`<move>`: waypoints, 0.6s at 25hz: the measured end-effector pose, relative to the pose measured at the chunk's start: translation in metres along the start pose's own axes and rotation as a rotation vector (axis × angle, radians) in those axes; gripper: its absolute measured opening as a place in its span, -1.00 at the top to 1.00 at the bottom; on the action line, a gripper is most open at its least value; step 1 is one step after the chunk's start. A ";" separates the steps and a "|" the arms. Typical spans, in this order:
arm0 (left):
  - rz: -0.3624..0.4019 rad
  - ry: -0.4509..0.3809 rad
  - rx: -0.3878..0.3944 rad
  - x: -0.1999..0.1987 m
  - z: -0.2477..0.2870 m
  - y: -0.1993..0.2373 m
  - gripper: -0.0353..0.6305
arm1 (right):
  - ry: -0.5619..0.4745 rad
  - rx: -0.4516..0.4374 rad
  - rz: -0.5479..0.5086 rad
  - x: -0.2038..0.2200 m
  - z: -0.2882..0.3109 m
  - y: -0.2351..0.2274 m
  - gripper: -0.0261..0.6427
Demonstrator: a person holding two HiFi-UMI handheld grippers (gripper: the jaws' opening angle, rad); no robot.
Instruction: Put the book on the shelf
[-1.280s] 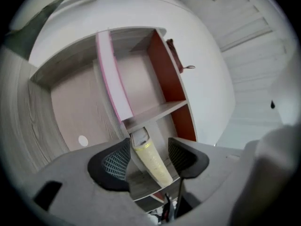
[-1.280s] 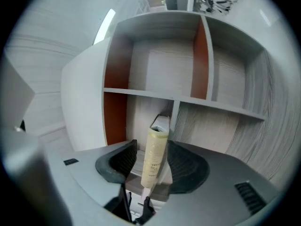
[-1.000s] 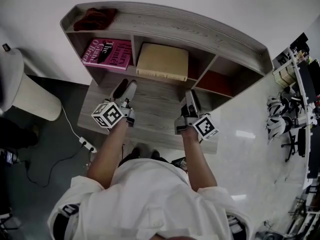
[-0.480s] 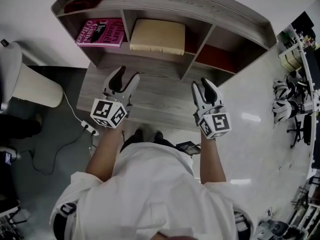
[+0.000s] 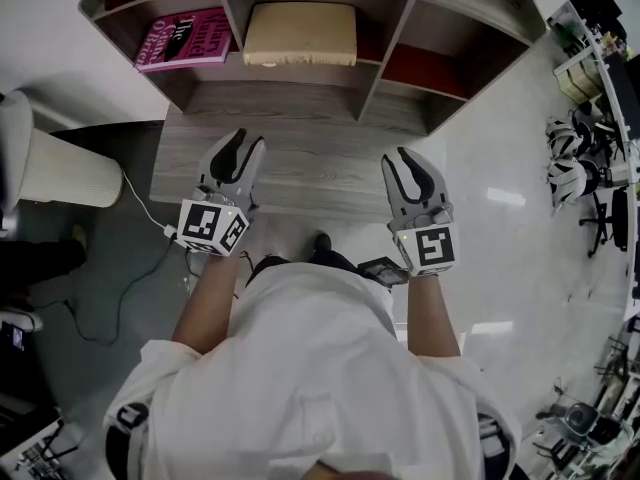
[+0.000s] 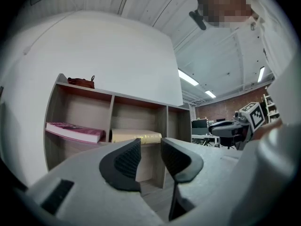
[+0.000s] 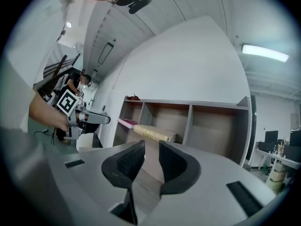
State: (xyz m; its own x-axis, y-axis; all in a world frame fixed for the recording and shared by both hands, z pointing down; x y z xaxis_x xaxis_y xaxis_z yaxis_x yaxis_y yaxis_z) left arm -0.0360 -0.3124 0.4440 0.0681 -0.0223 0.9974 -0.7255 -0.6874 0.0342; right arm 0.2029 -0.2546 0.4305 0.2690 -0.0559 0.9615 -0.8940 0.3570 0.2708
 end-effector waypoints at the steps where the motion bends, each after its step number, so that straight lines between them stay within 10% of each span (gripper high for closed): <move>1: -0.001 0.003 0.007 0.001 -0.004 -0.002 0.47 | 0.001 0.004 0.009 -0.001 -0.004 0.004 0.64; 15: -0.045 0.008 0.075 0.007 -0.140 -0.032 0.72 | 0.023 0.050 0.141 -0.015 -0.082 0.115 0.85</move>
State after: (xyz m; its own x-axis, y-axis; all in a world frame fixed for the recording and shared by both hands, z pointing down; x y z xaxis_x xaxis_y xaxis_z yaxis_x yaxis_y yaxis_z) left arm -0.1078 -0.1888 0.4591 0.0935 0.0152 0.9955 -0.6687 -0.7398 0.0741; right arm 0.1255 -0.1366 0.4432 0.1475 0.0128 0.9890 -0.9399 0.3131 0.1361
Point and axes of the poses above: the fingertips, and each gripper's own axes: z forward along the fingers, y to its left, x out of its underside, the point moved 2 cm from there along -z, backward along the fingers, and after that the axes turned 5 degrees about x, right-handed, at the moved point
